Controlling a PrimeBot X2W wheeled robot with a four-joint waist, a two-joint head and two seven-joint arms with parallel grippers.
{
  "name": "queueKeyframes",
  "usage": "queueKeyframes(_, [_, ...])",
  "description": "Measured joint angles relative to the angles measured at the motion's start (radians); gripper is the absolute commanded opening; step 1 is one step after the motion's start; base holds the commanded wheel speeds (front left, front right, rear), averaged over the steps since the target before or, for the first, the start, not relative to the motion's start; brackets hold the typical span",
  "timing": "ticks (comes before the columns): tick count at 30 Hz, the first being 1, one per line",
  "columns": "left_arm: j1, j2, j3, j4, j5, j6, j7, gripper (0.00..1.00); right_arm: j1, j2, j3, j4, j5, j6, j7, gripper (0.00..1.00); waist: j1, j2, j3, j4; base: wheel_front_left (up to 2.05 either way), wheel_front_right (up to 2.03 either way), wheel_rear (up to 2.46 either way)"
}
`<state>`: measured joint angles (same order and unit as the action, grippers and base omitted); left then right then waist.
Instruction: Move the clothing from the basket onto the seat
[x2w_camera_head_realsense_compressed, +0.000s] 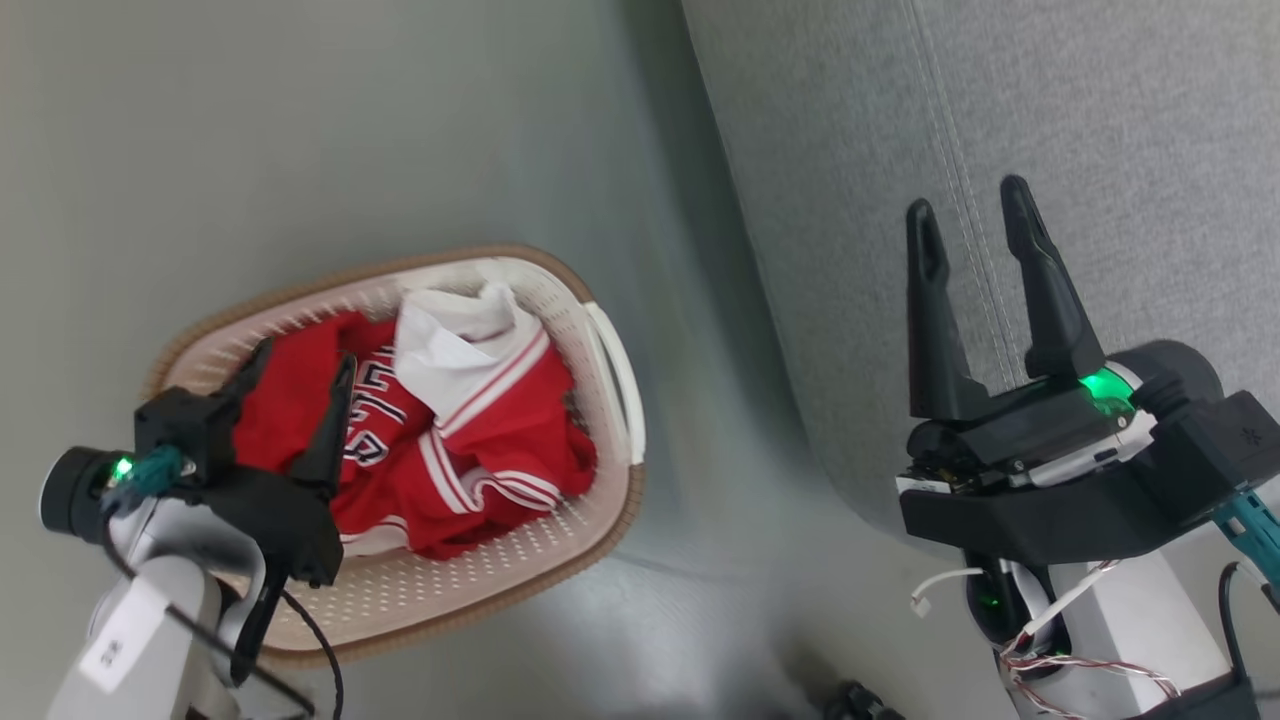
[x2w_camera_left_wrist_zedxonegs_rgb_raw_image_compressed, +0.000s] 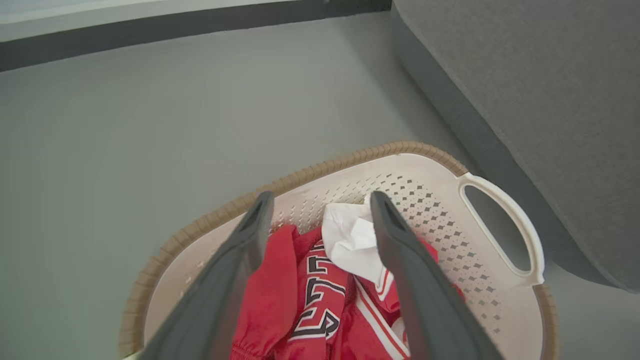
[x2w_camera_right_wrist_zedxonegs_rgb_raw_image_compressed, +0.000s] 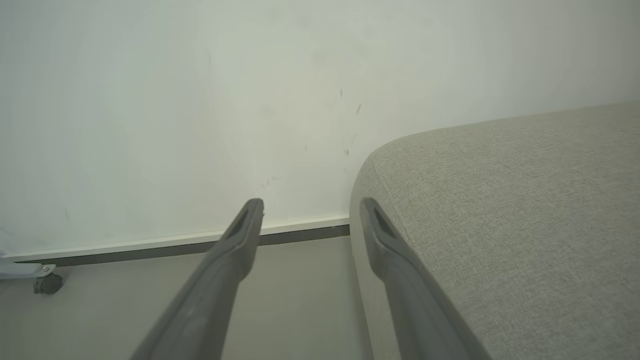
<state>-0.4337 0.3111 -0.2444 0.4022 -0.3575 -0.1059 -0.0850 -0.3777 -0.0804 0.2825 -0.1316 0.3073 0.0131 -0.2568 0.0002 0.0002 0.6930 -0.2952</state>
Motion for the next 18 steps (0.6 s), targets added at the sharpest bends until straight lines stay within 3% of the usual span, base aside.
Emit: queueKeyframes(18, [-0.139, 0.036, -0.034, 0.191, 0.025, -0.001, 0.154, 1.0, -0.054, 0.028, 0.065, 0.003, 0.004, 0.015, 0.0, 1.0, -0.0001, 0.0, 0.157, -0.122, 0.0, 0.0, 0.0])
